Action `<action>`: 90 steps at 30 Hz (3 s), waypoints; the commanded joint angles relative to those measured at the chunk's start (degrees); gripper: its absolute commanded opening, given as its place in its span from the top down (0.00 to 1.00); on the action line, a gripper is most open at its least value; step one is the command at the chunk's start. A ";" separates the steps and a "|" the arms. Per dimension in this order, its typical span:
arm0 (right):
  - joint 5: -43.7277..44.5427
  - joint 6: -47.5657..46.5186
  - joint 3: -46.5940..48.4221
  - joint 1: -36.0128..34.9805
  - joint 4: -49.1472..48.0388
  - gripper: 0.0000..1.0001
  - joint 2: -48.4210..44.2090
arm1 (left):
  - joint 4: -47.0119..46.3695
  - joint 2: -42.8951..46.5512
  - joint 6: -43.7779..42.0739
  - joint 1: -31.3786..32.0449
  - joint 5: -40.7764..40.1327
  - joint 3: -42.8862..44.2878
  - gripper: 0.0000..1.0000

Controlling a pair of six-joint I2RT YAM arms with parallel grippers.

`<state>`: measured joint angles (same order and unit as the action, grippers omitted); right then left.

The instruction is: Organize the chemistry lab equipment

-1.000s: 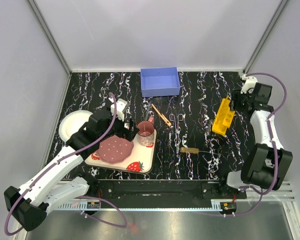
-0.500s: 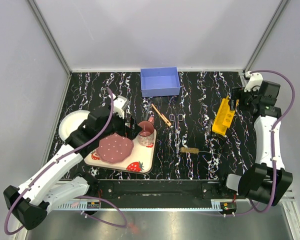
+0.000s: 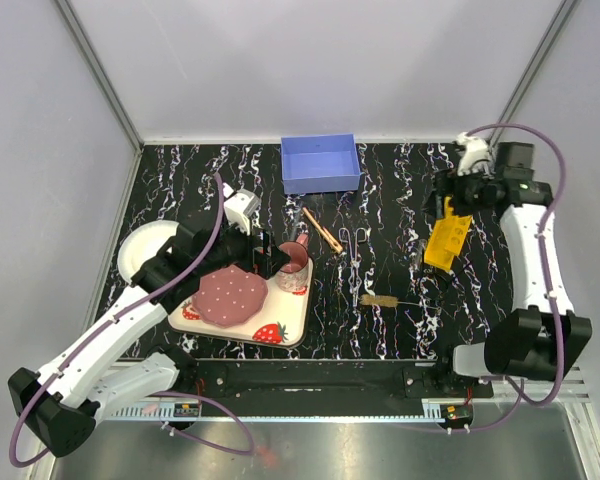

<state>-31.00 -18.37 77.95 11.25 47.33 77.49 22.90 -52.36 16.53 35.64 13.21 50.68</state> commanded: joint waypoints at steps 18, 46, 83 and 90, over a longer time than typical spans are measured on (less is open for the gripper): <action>31.44 5.28 1.94 -19.95 1.19 0.32 24.19 | -1.19 4.28 2.10 -0.31 -1.87 -1.54 0.01; 37.33 4.66 1.06 -19.95 2.15 0.46 35.27 | -0.75 4.98 1.48 -0.39 -3.02 -2.34 0.01; -2.46 9.56 10.46 -19.42 0.66 0.76 21.74 | -36.50 -7.74 31.18 -0.39 19.39 -6.65 0.01; -18.73 20.19 8.97 -18.80 -6.10 0.76 15.68 | -37.22 -18.91 34.62 1.89 15.80 0.64 0.01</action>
<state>-37.71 -6.24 86.63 -8.16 46.41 96.57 -8.75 -66.70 48.14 35.88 29.89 44.99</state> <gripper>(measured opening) 0.305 0.984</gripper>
